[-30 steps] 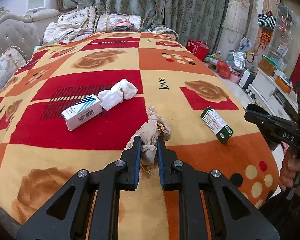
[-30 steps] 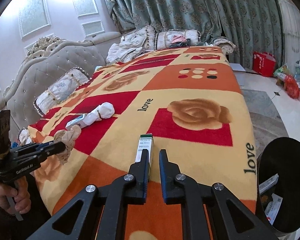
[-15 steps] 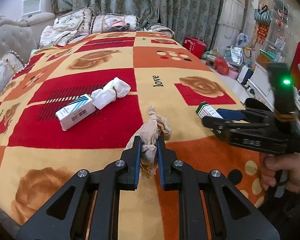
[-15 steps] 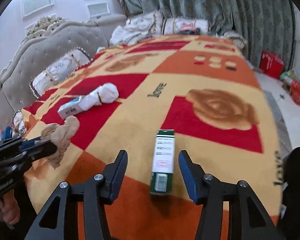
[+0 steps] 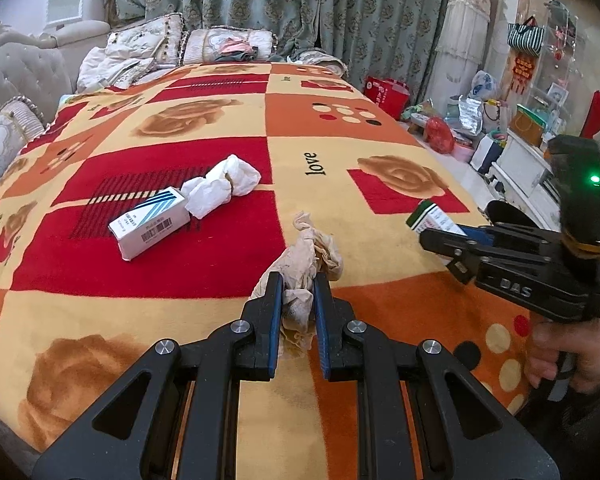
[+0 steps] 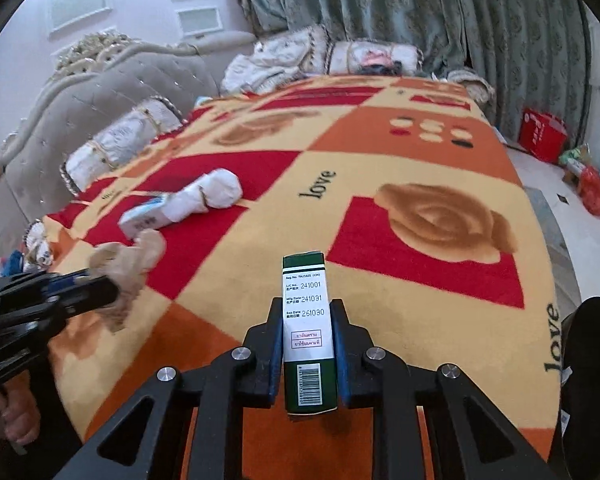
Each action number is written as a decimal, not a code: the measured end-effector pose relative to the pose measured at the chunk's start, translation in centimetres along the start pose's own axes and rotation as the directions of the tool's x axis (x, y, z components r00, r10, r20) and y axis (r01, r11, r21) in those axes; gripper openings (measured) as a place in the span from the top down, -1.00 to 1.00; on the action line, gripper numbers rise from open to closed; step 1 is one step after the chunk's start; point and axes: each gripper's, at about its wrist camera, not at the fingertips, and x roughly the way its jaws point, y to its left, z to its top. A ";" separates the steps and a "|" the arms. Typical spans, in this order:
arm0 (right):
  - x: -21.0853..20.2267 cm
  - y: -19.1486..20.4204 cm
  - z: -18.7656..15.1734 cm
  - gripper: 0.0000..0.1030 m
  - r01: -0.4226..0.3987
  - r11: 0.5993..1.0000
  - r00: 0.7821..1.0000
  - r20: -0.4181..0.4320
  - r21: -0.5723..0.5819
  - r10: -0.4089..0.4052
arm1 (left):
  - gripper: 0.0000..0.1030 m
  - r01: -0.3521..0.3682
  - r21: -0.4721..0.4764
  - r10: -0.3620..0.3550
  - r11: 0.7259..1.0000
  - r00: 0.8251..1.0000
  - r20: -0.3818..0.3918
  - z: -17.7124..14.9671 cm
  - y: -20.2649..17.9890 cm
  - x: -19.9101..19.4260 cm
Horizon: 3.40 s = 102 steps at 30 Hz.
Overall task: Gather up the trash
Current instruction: 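Carry the tan wrapper and bottle box over the black bin with both tools, then open both tools to drop the wrapper and bottle box into the bin, then grasp the blue-striped white box with the left tool while the right tool grasps the white tissue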
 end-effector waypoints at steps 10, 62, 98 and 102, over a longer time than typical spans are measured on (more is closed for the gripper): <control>-2.3 0.6 -0.8 0.61 -0.021 0.999 0.999 0.038 -0.031 0.022 | 0.75 -0.009 0.035 0.009 0.999 1.000 -0.006 -0.4 -1.3 0.1; -10.3 -24.2 -5.6 0.60 0.296 0.793 0.932 0.023 0.532 -0.363 | 0.74 0.381 0.293 -0.338 0.877 0.922 -0.188 6.4 -28.3 10.7; -0.3 -5.7 0.3 0.15 -0.182 0.906 0.983 0.063 0.382 0.171 | -0.17 -0.052 0.101 0.059 0.994 0.995 -0.078 6.0 12.1 5.8; 1.9 -3.1 0.7 0.15 -0.192 0.921 0.980 0.016 0.340 0.198 | -0.17 -0.049 0.128 0.063 0.991 0.992 -0.105 5.9 12.5 7.0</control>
